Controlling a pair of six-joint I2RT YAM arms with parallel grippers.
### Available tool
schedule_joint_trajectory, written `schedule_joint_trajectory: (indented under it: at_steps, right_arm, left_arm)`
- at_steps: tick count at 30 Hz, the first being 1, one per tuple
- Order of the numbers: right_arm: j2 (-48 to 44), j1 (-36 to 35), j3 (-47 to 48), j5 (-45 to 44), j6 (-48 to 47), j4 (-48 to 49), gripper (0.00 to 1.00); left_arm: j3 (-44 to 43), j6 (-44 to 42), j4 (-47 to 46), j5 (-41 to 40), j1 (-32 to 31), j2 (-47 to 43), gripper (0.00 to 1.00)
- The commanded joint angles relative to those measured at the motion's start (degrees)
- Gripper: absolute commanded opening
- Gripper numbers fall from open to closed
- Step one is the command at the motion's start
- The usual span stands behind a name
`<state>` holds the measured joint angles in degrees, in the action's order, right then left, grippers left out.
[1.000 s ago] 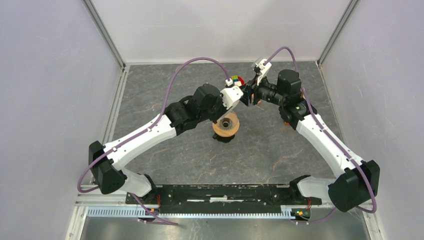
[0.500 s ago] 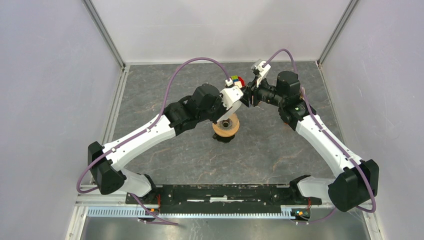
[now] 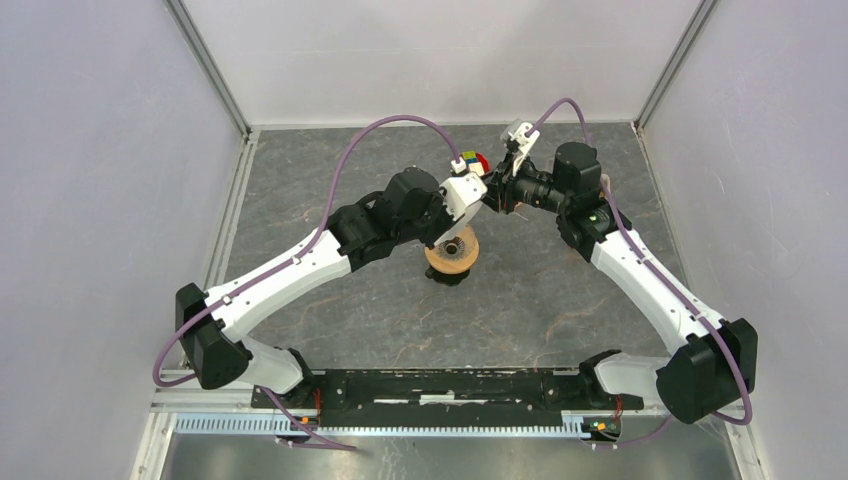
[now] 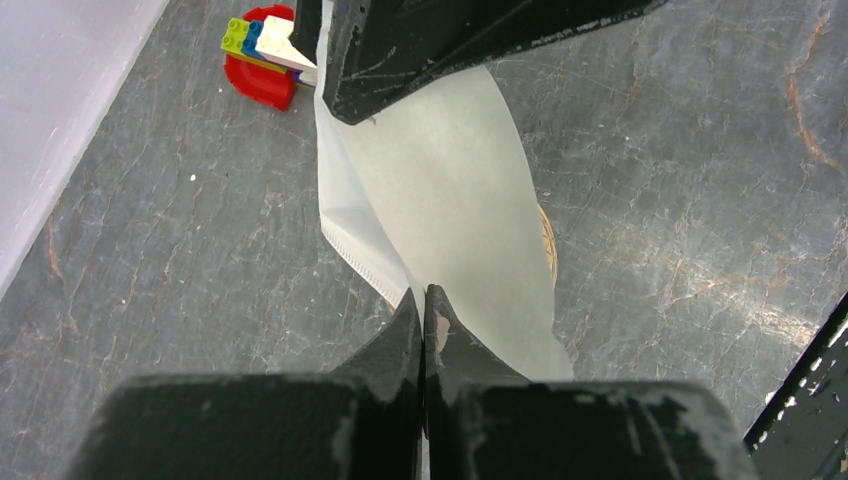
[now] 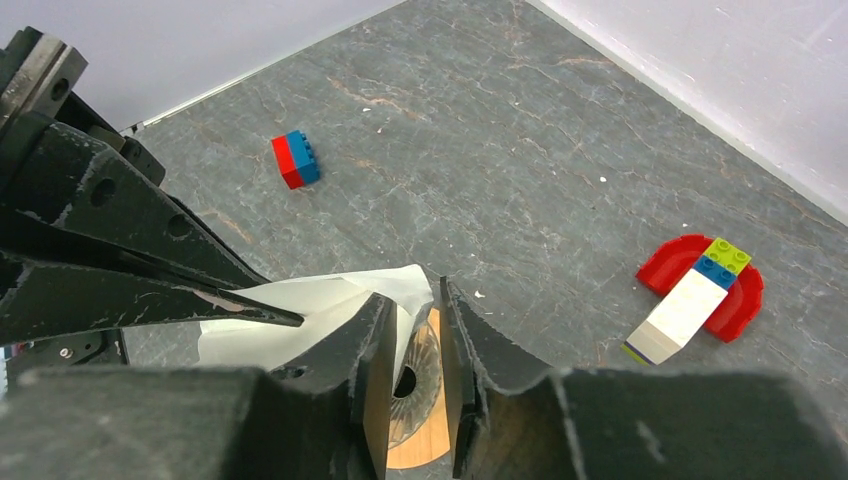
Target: Place the coffee filter in the dripper
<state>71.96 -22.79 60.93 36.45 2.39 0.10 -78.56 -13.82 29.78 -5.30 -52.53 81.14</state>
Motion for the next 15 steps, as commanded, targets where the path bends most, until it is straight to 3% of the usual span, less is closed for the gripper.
schedule_joint_trajectory:
  at_steps: [1, 10, 15]
  right_arm:
    - [-0.3, -0.2, -0.3, -0.9, -1.4, 0.6, 0.26]
    - [-1.1, -0.2, -0.5, -4.2, -1.9, 0.1, 0.0]
    - [-1.3, -0.2, -0.6, -5.3, -3.3, -1.5, 0.0]
  left_arm:
    - [-0.7, -2.5, -1.5, 0.9, -0.2, -2.1, 0.02]
    - [-0.8, -2.0, -2.8, -3.8, -0.1, -2.0, 0.02]
    - [-1.8, -2.1, -3.3, -5.2, -0.1, -1.1, 0.02]
